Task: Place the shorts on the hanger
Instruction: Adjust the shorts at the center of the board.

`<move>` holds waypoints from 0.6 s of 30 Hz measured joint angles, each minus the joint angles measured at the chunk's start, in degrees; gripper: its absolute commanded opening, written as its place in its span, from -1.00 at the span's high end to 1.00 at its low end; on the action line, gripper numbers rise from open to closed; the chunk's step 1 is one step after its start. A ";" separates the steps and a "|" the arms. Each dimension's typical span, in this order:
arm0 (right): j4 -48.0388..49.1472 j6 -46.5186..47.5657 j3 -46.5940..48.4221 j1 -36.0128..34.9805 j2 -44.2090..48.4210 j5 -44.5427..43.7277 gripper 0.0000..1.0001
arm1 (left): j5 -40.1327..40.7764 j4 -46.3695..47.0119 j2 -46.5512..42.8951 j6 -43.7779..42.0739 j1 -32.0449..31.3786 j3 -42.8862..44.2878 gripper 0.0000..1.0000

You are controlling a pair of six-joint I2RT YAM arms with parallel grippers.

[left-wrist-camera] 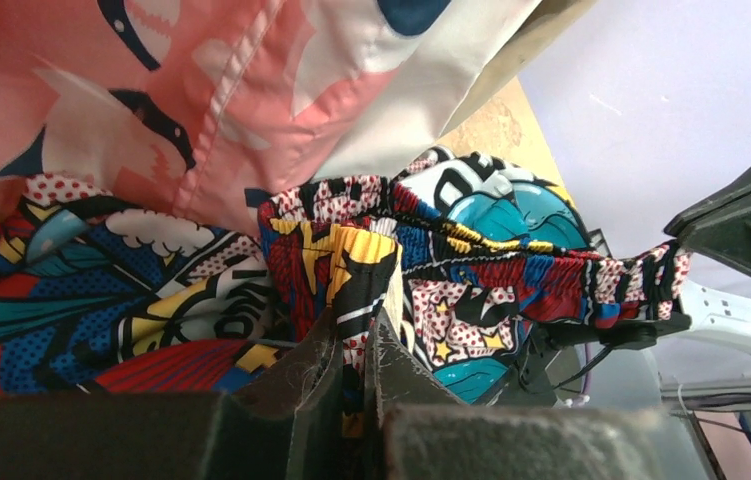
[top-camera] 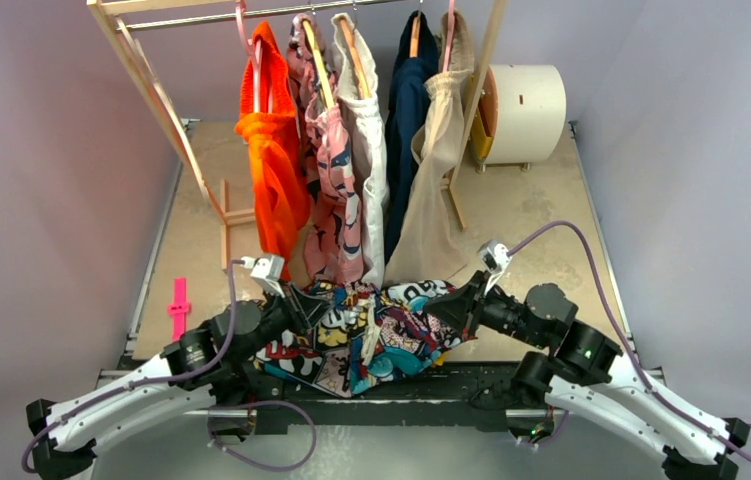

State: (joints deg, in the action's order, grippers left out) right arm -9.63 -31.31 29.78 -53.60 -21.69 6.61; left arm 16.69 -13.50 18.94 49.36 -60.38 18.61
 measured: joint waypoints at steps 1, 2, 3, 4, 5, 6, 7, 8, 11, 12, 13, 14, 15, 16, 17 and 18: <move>-0.28 0.02 0.15 0.00 -0.02 0.00 1.00 | 0.28 -1.20 -0.37 -0.44 0.00 0.72 1.00; -0.44 0.28 0.46 0.00 -0.04 -0.04 1.00 | 0.66 -2.05 -0.70 -1.07 0.00 1.57 1.00; -0.68 0.90 1.09 0.00 -0.24 -0.37 1.00 | 1.18 -3.26 -0.94 -2.36 0.00 3.13 1.00; -1.05 1.68 2.27 0.00 -0.79 -1.03 1.00 | 1.81 -4.31 -0.96 -4.09 0.00 5.40 1.00; -1.49 2.89 4.17 0.00 -1.75 -1.53 1.00 | 2.54 -4.85 -0.76 -6.19 0.00 8.17 1.00; -1.77 4.44 6.58 0.00 -2.99 -2.29 1.00 | 3.21 -5.03 -0.33 -8.85 0.00 11.56 1.00; -1.79 6.40 9.53 0.00 -4.50 -3.08 1.00 | 3.80 -4.83 0.44 -11.80 0.00 15.21 1.00; -1.68 8.61 12.92 0.00 -6.12 -4.20 1.00 | 4.39 -4.50 1.68 -15.28 0.00 19.47 1.00; 0.13 14.51 22.64 0.00 -10.10 -5.92 1.00 | 4.17 -2.73 6.32 -24.09 0.00 31.26 1.00; 2.23 16.41 25.18 0.00 -10.95 -6.36 1.00 | 3.17 -1.16 7.98 -26.93 0.04 35.15 1.00; 4.68 18.01 26.56 0.00 -11.21 -6.82 1.00 | 1.62 1.57 9.05 -29.68 0.04 37.99 1.00; 6.95 19.26 26.67 0.00 -10.78 -7.08 1.00 | 0.76 3.74 9.09 -31.15 0.04 38.56 1.00; 9.38 20.35 25.40 0.00 -9.66 -7.17 1.00 | -0.22 6.16 8.37 -32.28 0.04 37.64 1.00; 10.80 20.72 23.34 0.00 -8.41 -7.21 1.00 | -0.90 9.33 6.84 -32.96 0.04 34.84 1.00; 12.00 20.79 20.52 0.00 -7.08 -7.43 1.00 | -1.33 11.82 4.83 -33.11 0.04 30.99 1.00; 12.59 20.61 17.79 0.00 -6.01 -7.63 1.00 | -1.51 13.40 3.04 -33.03 0.04 26.88 1.00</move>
State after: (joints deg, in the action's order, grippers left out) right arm 2.96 -10.70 47.57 -53.60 -27.70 -1.02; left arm 15.18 -0.10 21.98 16.34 -60.34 45.50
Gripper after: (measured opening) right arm 0.008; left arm 0.050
